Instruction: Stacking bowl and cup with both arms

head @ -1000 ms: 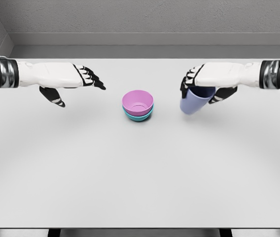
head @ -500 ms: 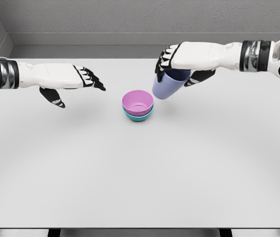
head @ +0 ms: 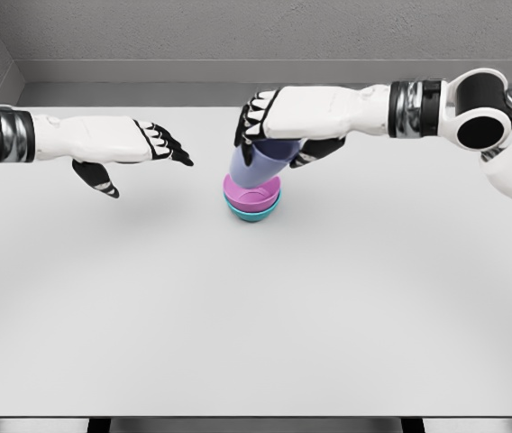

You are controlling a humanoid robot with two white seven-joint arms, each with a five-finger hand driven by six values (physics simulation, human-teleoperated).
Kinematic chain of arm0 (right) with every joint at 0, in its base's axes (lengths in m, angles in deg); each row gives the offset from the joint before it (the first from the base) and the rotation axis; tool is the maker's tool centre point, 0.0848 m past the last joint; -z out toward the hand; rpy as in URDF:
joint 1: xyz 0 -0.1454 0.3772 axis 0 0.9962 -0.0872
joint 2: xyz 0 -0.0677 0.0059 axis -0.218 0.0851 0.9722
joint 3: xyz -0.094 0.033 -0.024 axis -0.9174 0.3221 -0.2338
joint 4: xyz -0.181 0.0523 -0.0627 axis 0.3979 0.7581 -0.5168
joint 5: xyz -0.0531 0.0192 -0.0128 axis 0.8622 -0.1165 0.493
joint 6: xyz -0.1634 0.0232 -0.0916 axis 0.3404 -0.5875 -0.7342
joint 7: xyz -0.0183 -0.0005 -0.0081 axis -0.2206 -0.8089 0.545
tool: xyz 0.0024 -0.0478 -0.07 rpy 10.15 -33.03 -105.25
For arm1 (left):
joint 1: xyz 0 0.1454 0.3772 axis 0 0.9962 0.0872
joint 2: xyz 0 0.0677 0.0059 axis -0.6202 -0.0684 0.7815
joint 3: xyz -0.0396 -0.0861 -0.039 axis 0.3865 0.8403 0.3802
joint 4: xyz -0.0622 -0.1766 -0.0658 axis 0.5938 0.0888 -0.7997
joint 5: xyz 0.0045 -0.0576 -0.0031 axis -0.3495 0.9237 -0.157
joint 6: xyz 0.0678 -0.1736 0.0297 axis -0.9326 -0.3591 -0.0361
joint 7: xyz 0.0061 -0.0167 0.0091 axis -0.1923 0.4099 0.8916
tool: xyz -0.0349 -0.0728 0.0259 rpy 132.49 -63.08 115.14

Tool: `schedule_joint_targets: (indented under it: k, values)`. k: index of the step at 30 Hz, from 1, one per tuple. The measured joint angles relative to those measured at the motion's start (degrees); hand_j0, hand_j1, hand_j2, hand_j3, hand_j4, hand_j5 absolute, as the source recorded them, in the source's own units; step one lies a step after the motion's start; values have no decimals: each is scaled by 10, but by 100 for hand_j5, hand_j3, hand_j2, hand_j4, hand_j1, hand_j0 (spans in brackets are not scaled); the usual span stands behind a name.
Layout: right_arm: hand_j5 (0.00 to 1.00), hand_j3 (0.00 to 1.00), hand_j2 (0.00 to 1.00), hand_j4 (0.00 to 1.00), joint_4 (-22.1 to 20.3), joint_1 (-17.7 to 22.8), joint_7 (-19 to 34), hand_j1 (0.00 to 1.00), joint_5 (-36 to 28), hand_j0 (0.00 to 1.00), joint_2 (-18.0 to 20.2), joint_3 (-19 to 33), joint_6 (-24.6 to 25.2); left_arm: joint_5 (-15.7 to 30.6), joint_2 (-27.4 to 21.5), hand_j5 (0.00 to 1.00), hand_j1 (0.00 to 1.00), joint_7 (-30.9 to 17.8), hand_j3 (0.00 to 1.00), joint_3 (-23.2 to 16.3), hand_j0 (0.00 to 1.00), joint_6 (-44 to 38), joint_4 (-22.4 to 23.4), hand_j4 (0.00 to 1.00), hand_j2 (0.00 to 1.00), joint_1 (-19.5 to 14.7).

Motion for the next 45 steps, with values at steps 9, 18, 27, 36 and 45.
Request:
schedule_joint_targets:
  k: [9,18,27,36,45]
  values:
    - [46,46,46,46,7,12,0,46,1,46,-1,-9,0,0,0,100,100,0,100,0,100,0,0,100,100,0]
    - [46,46,46,46,27,11,0,46,6,46,-13,-9,0,0,0,100,100,0,100,0,100,0,0,100,100,0]
    - [46,46,46,46,70,7,0,46,10,46,-33,-9,-2,0,0,100,100,0,100,0,100,0,0,100,100,0]
    - [46,46,46,46,83,6,0,46,12,46,-47,-10,-2,0,0,100,100,0,100,0,100,0,0,100,100,3]
    - [46,46,46,46,99,6,0,46,18,46,-48,-10,-4,0,1,100,100,0,100,0,100,0,0,100,100,3]
